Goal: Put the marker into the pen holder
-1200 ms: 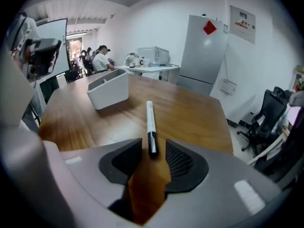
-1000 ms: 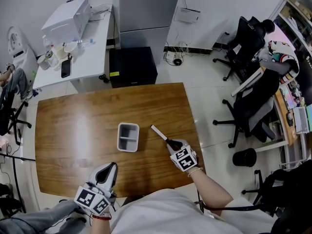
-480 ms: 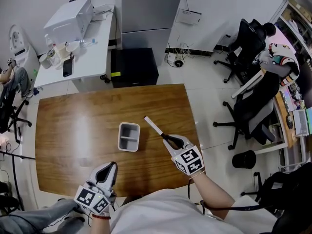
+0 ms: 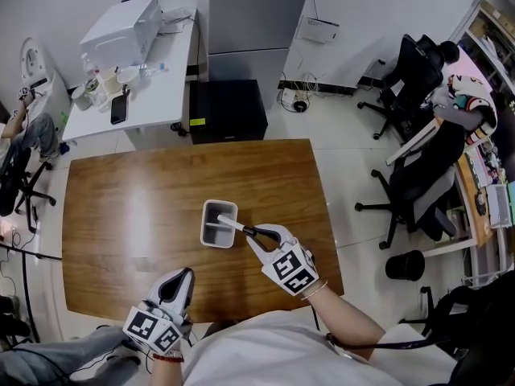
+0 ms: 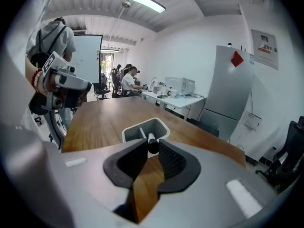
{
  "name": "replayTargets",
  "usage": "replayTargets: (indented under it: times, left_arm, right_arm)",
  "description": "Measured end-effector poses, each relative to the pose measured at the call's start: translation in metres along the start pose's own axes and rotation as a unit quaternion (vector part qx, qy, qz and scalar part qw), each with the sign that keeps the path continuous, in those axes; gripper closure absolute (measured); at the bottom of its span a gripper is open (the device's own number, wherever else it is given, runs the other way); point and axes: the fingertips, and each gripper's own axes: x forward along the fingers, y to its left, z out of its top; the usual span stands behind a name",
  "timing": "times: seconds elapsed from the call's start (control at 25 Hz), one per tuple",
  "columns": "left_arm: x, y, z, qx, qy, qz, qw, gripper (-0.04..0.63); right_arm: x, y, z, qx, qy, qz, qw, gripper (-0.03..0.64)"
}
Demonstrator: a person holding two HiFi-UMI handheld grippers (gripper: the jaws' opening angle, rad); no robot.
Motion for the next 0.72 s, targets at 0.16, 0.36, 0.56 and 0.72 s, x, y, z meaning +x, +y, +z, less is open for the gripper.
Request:
replayTargets:
  times: [0.16, 0.36, 0.56, 0.72]
  left_arm:
    - [-0.004, 0.007, 0.001, -0.002, -0.003, 0.008, 1.0000, 0.594]
    - [-0.004, 0.006, 0.003, -0.001, -0.006, 0.005, 1.0000, 0.594]
    - [-0.007, 0.000, 0.005, 0.002, -0.012, -0.002, 0.9999, 0.595]
    - [-0.016, -0.011, 0.012, 0.016, -0.020, -0.016, 0.9995, 0.595]
  right_arm:
    - [0.002, 0.002, 0.009, 0.006, -0.020, -0.007, 1.000, 0.533]
    - [-0.005, -0.004, 0.011, 0.024, -0.029, -0.016, 0.999, 0.506]
    - [-0.019, -0.005, 0.019, 0.035, -0.043, -0.028, 0.998, 0.506]
    - [-0.037, 0.005, 0.037, 0.038, -0.068, -0.037, 0.996, 0.506]
